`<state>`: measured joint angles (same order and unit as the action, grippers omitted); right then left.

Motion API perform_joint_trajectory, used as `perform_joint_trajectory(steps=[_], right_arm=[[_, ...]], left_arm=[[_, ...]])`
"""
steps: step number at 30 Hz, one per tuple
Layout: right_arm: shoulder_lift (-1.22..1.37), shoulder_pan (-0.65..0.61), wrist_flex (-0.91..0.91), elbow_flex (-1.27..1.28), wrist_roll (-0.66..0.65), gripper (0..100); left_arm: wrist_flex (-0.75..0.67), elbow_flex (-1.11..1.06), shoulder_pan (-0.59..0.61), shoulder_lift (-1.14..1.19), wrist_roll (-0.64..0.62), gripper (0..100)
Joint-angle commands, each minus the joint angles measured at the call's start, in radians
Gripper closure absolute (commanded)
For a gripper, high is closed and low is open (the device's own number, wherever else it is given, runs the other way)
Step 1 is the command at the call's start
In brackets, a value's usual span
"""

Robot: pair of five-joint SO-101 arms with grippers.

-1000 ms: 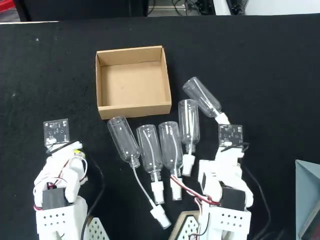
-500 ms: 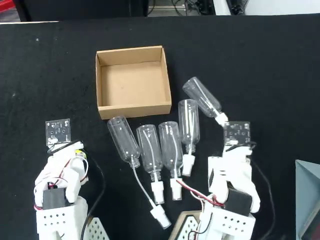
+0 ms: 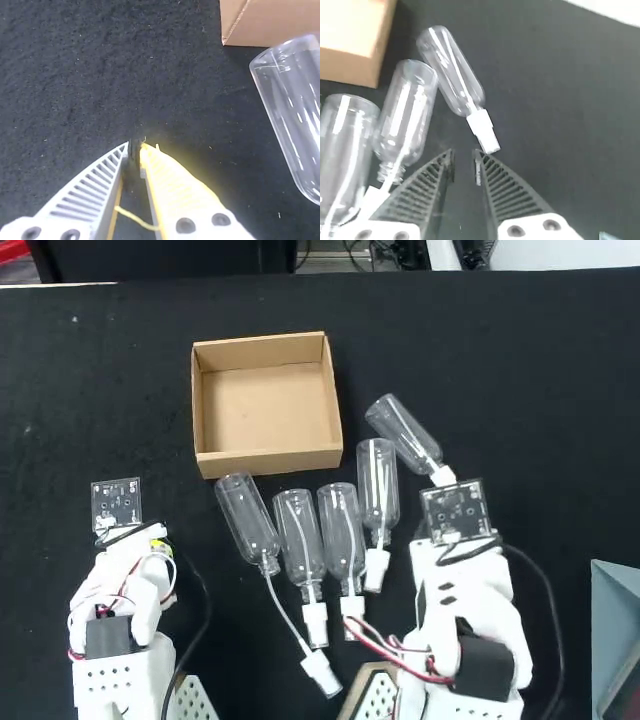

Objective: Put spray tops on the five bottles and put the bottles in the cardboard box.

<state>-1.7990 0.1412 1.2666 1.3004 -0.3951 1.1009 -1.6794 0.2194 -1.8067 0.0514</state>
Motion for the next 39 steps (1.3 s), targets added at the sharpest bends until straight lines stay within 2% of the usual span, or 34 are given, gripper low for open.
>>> perform_joint_trajectory(steps=[1,5,9,13,19,25,31,36,39], right_arm=[[-0.085,-0.051,-0.011,-0.073,-0.011,94.3],[-0.019,-0.052,-0.012,-0.091,-0.003,87.4],[0.14,-0.055,-0.014,-0.202,-0.002,86.1],[0.369,-0.132,0.005,-0.346,-0.002,86.0],[0.696,-0.224,0.015,-0.513,0.132,86.0],[0.92,-0.276,0.009,-0.604,0.198,85.9],[1.076,-0.292,0.003,-0.68,0.255,85.9],[1.191,-0.29,-0.078,-0.68,0.278,85.8],[1.265,-0.29,-0.098,-0.687,0.279,79.6]], left_arm=[[-0.02,-0.022,-0.007,-0.008,-0.002,97],[-0.02,-0.022,-0.007,-0.008,-0.002,97],[-0.023,-0.022,-0.007,-0.008,-0.002,97],[-0.023,-0.022,-0.007,-0.008,-0.002,97],[-0.023,-0.022,-0.007,-0.008,-0.002,97],[-0.023,-0.022,-0.007,-0.008,-0.002,97],[-0.02,-0.022,-0.007,-0.008,-0.002,97],[-0.02,-0.022,-0.004,-0.008,-0.002,97],[-0.025,-0.022,0.036,-0.008,-0.003,97]])
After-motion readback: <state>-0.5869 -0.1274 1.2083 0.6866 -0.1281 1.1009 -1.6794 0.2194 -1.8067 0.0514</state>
